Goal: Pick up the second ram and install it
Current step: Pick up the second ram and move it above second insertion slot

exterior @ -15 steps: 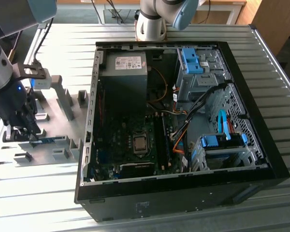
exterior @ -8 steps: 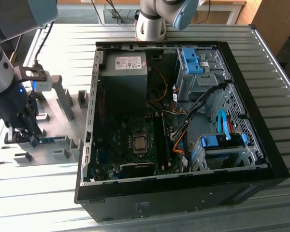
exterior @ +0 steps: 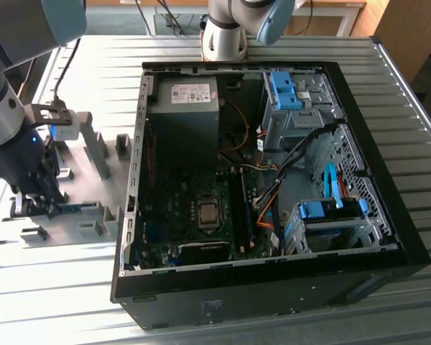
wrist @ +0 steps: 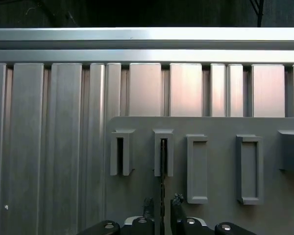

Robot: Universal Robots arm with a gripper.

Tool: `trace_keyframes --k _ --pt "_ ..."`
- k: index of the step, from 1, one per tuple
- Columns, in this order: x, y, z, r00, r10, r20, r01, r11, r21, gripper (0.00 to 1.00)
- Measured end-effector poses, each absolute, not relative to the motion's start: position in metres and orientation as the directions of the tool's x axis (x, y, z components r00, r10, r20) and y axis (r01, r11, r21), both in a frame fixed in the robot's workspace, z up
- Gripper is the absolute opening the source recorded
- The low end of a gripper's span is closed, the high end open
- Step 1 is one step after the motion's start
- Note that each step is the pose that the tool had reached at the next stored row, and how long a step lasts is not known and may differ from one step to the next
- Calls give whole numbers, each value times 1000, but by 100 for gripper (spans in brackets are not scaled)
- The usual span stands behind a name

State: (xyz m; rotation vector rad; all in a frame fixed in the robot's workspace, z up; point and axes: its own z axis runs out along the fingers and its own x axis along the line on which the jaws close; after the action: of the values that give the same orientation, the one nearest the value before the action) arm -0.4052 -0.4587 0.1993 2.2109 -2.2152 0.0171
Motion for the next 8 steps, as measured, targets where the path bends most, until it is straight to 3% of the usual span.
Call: trace_keyframes --k 8 --pt "-405 -459 195 -2 -1000 16 -1000 2 1 26"
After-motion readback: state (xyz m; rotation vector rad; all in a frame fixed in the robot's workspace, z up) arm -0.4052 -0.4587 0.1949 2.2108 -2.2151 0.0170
